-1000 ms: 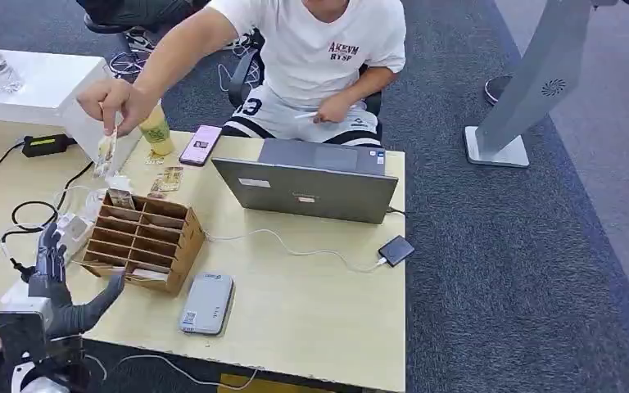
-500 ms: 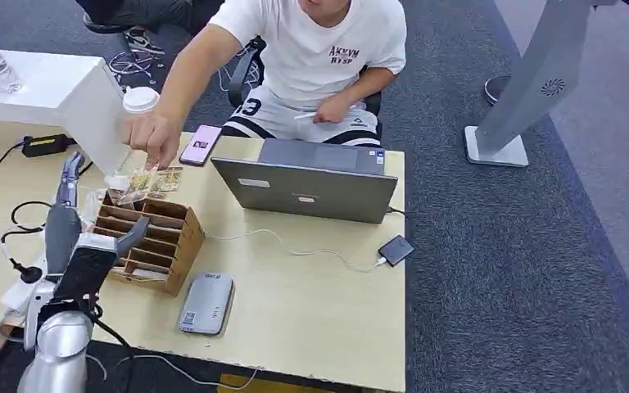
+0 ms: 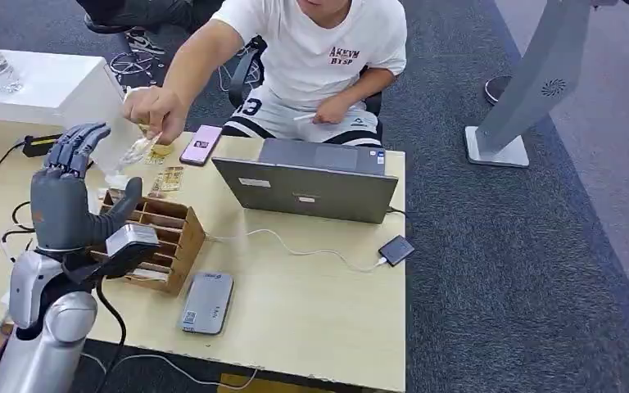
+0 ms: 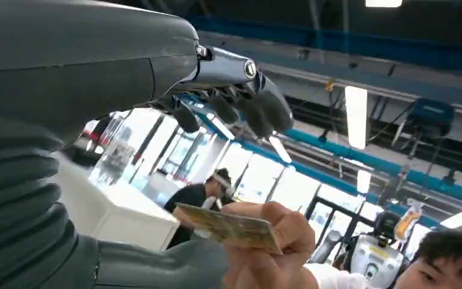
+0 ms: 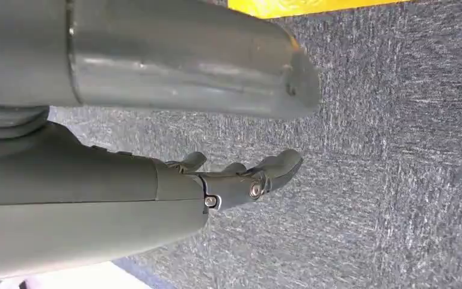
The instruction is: Pass the card to the sensor for recognition and then transmit it.
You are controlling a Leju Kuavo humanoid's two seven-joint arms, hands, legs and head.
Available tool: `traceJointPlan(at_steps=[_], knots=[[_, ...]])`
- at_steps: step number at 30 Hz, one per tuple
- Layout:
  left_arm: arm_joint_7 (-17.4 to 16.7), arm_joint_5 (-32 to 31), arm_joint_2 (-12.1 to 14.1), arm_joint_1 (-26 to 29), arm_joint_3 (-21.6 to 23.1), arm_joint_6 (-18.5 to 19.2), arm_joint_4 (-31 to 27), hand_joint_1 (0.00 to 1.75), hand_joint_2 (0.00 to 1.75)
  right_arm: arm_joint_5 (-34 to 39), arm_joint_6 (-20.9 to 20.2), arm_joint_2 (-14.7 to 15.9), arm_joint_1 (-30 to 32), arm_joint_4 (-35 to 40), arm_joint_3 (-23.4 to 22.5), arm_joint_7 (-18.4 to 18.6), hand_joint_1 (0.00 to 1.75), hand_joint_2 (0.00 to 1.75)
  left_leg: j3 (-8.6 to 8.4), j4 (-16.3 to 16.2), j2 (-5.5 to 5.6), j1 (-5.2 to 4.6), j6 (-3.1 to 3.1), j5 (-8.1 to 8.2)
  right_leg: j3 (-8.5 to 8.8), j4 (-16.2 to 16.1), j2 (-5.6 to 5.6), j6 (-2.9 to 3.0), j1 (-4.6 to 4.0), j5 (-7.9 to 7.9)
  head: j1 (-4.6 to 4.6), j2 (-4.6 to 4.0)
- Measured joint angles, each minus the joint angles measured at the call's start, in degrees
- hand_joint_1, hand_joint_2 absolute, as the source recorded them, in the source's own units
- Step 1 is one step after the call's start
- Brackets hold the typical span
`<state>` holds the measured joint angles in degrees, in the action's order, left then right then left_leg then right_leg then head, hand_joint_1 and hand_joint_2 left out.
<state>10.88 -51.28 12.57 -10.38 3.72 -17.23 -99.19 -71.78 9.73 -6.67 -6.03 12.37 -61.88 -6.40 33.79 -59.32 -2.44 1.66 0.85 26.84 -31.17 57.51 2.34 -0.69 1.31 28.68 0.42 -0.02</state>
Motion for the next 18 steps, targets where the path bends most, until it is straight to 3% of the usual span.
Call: traceJointPlan(at_steps=[5,18], knots=[[-2.49,-5.28,2.01,-2.12,4.12,-1.03,-0.79,1.75,1.75,-1.7,0.7,0.0,-0.14,-0.02,0.0,0.24,0.0,0.0,0.0,0.0,0.0,0.0,0.0,-0.01,0.0,0.0,0.0,0.01,0.0,-0.02,0.02,0.0],[-3.08,-5.96,2.38,-5.09,9.02,0.0,-0.81,1.75,1.75,-1.44,0.9,0.0,-0.65,-0.07,0.0,1.36,0.0,0.0,0.01,-0.01,-0.02,0.0,-0.01,-0.08,-0.02,0.0,-0.02,-0.03,0.0,-0.1,0.0,0.0]])
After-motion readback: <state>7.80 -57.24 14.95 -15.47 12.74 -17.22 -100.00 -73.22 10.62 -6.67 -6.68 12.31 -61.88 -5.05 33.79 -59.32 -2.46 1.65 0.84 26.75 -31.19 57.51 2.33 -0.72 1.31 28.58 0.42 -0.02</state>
